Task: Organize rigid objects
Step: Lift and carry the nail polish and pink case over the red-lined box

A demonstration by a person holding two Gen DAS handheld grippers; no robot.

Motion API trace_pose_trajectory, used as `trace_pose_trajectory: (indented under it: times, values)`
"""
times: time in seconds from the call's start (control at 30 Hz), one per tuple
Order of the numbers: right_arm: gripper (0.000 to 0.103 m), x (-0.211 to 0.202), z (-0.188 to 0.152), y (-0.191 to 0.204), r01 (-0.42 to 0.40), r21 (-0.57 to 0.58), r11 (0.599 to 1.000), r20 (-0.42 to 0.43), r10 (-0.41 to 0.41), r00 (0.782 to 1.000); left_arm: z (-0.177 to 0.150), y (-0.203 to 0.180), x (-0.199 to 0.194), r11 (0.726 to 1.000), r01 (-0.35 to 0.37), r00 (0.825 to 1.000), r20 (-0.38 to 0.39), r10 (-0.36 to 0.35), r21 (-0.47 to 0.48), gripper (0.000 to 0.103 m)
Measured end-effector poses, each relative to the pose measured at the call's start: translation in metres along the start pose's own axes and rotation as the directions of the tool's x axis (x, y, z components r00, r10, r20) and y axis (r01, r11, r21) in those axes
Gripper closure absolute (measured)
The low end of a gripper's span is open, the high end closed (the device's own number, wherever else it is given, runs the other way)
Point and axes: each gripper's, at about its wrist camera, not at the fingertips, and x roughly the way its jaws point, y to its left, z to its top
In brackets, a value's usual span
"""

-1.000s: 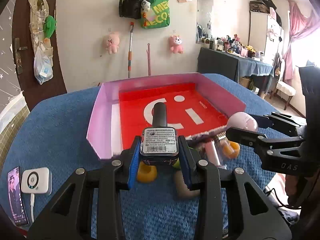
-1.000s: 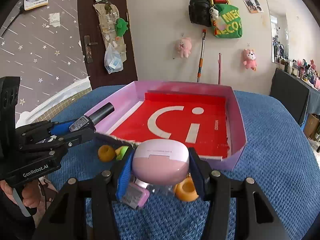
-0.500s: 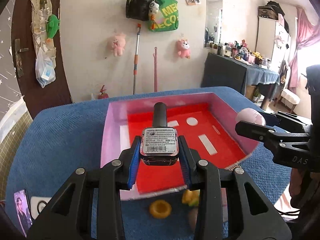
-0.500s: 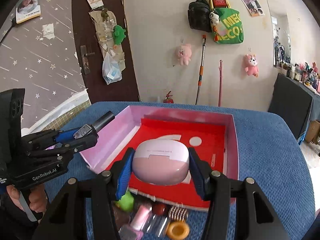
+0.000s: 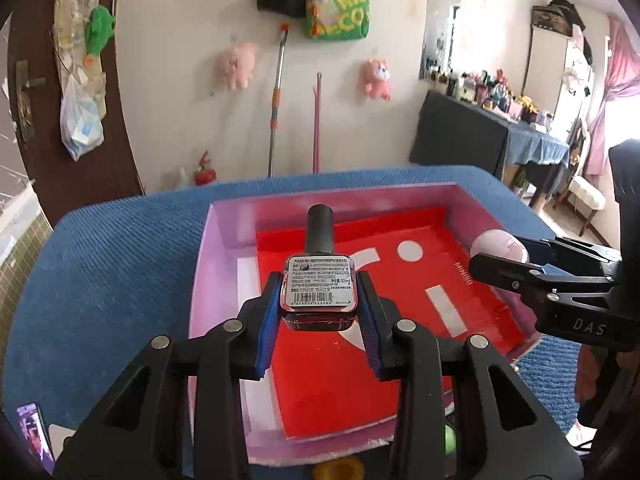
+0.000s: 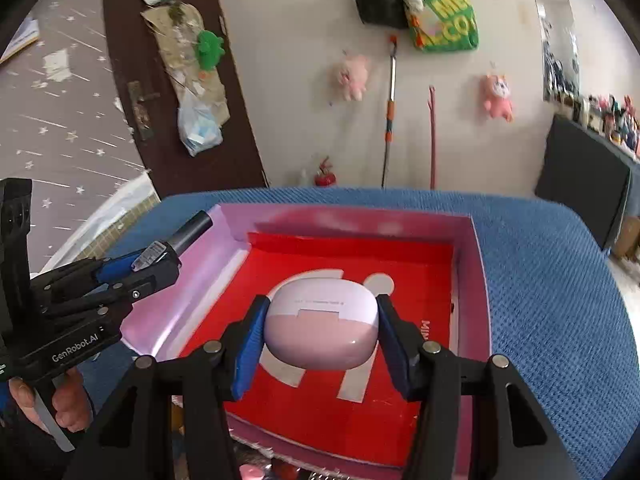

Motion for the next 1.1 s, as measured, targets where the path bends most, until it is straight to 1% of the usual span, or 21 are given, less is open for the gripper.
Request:
trace_pose_trajectory:
  times: [0.3,0.5,0.63,0.77,0.97,1.0,1.07,1.1]
  values:
    - [0.047,0.035,0.004,-0.004,0.033,-0.010,0.999,-0.067,-0.033,0.997,-0.005,0.011,0.041,0.999,-0.010,0.994,-0.110,0.006,-0.036,0.070]
    - [0.047,0.060,0.004,-0.007,0.047,-0.017,0.999,-0.128,-0.049,0.991,-0.009,0.022,0.065,0.998,-0.025,0.983,-0.184,0.013,-0.062,0.070]
    - [0.047,0.072,0.003,-0.010,0.063,-0.014,0.998,-0.163,-0.064,0.985,-0.011,0.017,0.072,0.999,-0.027,0.979,-0.203,0.017,-0.043,0.070]
    - [0.047,0.081,0.001,-0.015,0.075,-0.011,0.997,-0.193,-0.075,0.978,-0.014,0.015,0.079,0.999,-0.022,0.973,-0.229,0.012,-0.044,0.070]
    - [0.047,0.081,0.000,-0.023,0.103,-0.002,0.995,-0.216,-0.101,0.971,-0.015,0.014,0.085,0.999,-0.024,0.965,-0.260,0.013,-0.037,0.070]
    - [0.047,0.082,-0.001,-0.026,0.102,0.008,0.995,-0.227,-0.098,0.969,-0.015,0.014,0.085,0.999,-0.024,0.963,-0.268,0.013,-0.037,0.070]
    - [0.047,0.086,-0.002,-0.028,0.097,0.023,0.995,-0.254,-0.088,0.963,-0.018,0.017,0.091,0.999,-0.017,0.952,-0.305,0.001,-0.048,0.070]
    - [0.047,0.087,-0.003,-0.029,0.092,0.025,0.995,-0.266,-0.082,0.961,-0.019,0.017,0.092,0.998,-0.015,0.950,-0.311,-0.002,-0.054,0.070]
